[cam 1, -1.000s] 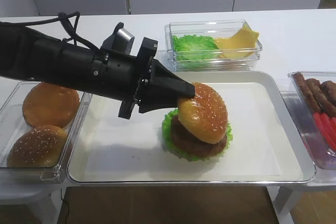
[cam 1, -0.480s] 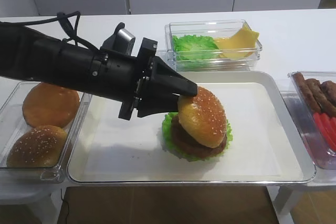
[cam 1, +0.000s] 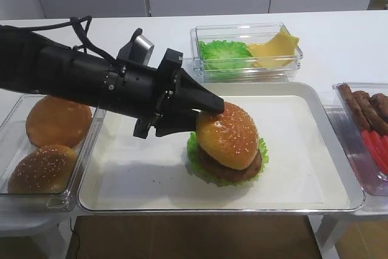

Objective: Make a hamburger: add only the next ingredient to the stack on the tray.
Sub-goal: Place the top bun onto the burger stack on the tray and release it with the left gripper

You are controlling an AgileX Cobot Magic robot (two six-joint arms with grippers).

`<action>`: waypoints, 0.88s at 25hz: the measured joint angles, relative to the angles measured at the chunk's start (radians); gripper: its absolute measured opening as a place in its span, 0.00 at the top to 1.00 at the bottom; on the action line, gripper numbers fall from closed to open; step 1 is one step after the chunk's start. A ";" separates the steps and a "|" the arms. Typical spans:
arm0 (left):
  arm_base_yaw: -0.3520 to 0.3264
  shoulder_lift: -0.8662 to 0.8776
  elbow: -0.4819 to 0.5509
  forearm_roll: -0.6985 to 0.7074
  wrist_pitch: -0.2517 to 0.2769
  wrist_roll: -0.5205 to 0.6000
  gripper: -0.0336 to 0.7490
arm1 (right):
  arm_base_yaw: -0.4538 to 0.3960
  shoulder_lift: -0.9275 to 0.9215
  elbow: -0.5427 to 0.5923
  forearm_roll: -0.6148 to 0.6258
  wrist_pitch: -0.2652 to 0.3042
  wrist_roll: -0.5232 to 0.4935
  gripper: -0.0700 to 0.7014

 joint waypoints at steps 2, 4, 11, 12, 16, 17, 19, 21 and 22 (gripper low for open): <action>0.000 0.000 0.000 0.000 -0.005 -0.006 0.48 | 0.000 0.000 0.000 0.000 0.000 0.000 0.30; 0.000 0.000 0.000 0.000 -0.014 -0.010 0.42 | 0.000 0.000 0.000 0.000 0.000 0.000 0.30; 0.000 0.000 0.000 0.000 -0.031 -0.024 0.36 | 0.000 0.000 0.000 0.000 0.000 0.000 0.30; 0.000 0.000 0.000 0.000 -0.038 -0.028 0.36 | 0.000 0.000 0.000 0.000 0.000 0.000 0.30; -0.016 0.000 0.000 0.000 -0.054 -0.034 0.36 | 0.000 0.000 0.000 0.000 0.000 0.000 0.30; -0.024 0.000 0.000 0.000 -0.058 -0.034 0.36 | 0.000 0.000 0.000 0.000 0.000 0.000 0.30; -0.035 0.000 0.000 0.000 -0.069 -0.035 0.36 | 0.000 0.000 0.000 0.000 0.000 0.000 0.30; -0.042 0.000 0.000 0.000 -0.070 -0.035 0.36 | 0.000 0.000 0.000 0.000 0.000 0.000 0.30; -0.041 0.000 0.000 0.000 -0.073 -0.035 0.36 | 0.000 0.000 0.000 0.000 0.000 0.000 0.30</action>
